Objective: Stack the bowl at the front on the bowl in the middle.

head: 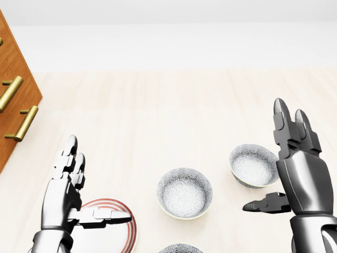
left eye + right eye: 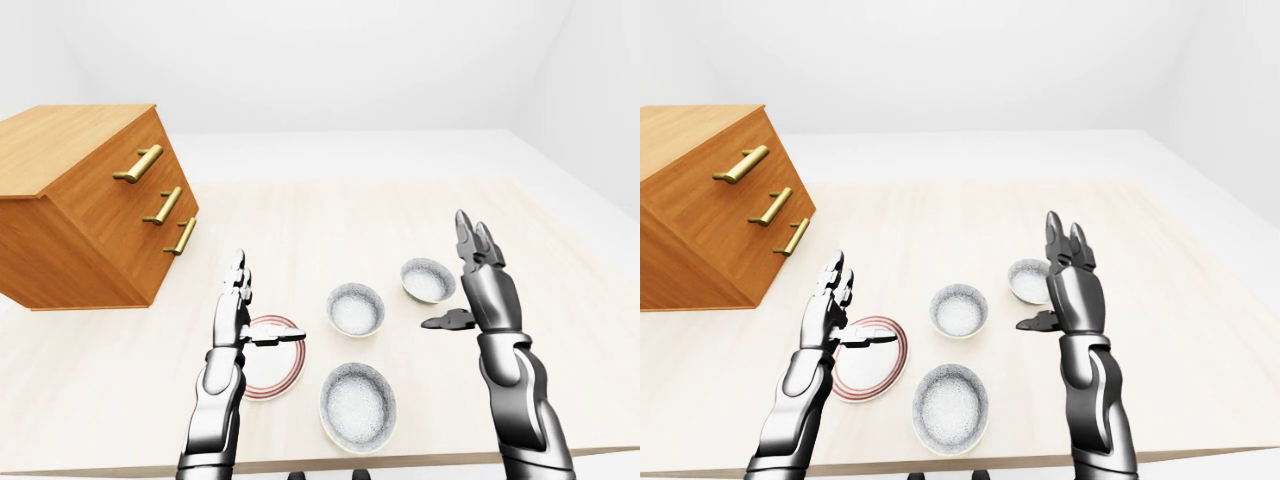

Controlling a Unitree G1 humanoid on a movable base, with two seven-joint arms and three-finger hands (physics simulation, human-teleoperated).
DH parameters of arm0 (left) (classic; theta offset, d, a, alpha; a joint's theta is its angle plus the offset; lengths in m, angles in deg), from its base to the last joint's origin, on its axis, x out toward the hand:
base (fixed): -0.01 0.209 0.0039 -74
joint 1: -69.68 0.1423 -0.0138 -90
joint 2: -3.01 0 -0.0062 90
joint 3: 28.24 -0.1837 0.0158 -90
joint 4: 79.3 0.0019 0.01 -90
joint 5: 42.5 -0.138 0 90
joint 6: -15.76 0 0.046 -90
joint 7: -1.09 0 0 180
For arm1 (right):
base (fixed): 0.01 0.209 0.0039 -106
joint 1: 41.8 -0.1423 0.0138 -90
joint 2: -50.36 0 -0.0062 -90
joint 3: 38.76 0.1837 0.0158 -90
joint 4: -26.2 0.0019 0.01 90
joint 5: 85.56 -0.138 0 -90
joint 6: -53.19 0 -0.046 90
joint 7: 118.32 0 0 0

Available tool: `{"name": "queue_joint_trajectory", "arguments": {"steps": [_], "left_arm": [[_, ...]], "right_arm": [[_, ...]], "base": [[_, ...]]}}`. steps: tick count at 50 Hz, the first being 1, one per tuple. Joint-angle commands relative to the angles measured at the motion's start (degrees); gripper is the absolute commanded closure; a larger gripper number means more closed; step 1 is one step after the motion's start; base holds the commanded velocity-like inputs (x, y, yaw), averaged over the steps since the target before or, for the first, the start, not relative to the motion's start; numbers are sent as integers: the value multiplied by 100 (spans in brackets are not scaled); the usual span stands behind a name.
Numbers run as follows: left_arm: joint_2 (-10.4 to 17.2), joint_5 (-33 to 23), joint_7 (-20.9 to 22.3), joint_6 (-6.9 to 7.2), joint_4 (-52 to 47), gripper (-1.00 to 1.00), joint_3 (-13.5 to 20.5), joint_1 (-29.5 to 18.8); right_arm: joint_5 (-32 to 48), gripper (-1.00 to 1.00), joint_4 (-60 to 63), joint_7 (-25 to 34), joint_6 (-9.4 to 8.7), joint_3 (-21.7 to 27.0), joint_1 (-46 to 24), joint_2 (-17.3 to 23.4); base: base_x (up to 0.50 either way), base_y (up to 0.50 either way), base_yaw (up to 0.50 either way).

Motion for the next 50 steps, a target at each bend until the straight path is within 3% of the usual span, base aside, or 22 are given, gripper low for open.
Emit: {"name": "queue_joint_trajectory", "arguments": {"steps": [1, 20, 34, 43, 50], "left_arm": [[3, 4, 3, -25, 24, -100, 4, -2], [-10, -18, -12, 36, -93, -100, -22, 42], [2, -6, 3, -102, 87, -100, 3, -2], [-4, -6, -1, 16, -63, -100, -9, 29], [-3, -9, -1, -18, -16, -100, -6, 14]], "right_arm": [[1025, -100, -80, -337, 0, 74, 19, 129], [2126, -100, -242, -762, 0, 47, 66, 240], [2820, -100, -392, -1067, 0, -31, 62, 310], [3234, -100, -574, -1273, 0, -166, 10, 336], [3481, -100, -607, -1344, 0, -233, -4, 349]], "base": [[0, 0, 0], [0, 0, 0], [0, 0, 0], [0, 0, 0], [0, 0, 0]]}}
